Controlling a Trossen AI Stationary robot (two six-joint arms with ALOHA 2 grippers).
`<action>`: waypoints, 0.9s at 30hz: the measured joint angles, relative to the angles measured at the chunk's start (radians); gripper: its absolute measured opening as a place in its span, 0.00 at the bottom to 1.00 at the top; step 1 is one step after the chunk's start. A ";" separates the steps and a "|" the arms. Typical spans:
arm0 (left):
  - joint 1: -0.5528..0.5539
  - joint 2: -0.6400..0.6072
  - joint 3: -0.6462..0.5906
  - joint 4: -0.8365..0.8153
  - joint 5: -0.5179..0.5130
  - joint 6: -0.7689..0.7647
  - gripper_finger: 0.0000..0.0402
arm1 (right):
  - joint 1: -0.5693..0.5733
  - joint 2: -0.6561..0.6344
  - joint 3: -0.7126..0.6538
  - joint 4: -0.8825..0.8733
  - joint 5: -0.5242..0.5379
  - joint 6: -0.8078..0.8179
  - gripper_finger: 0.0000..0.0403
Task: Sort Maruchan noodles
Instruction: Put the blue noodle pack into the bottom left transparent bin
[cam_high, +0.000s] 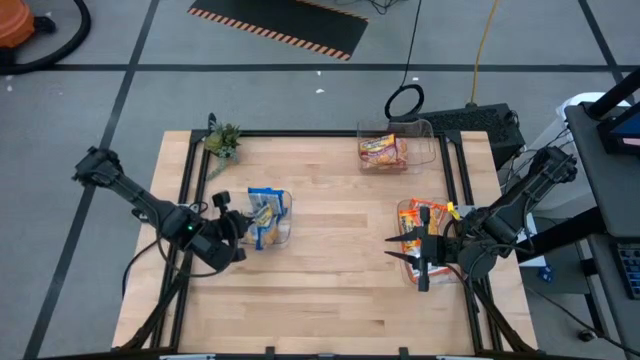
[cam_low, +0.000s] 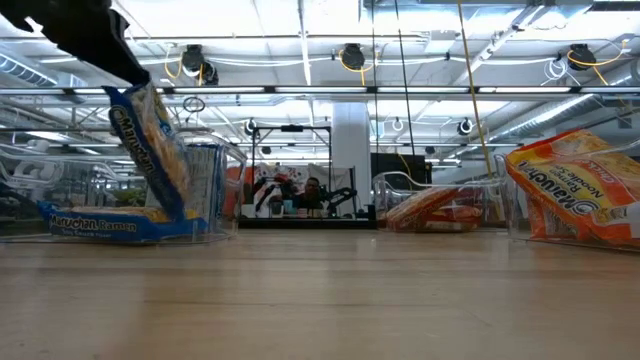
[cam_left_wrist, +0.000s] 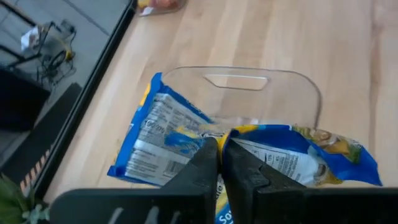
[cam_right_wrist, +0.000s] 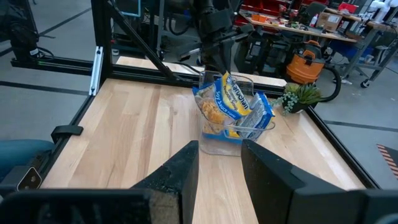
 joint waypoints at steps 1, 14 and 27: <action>0.007 0.000 0.000 -0.002 0.001 -0.013 0.08 | 0.000 0.000 0.000 0.000 0.000 0.000 0.28; 0.054 0.004 0.000 -0.178 0.018 -0.210 0.22 | 0.000 0.000 0.000 0.000 0.000 0.000 0.28; 0.054 0.004 0.000 -0.091 0.146 -0.205 0.22 | -0.006 0.005 -0.015 0.007 0.001 0.006 0.28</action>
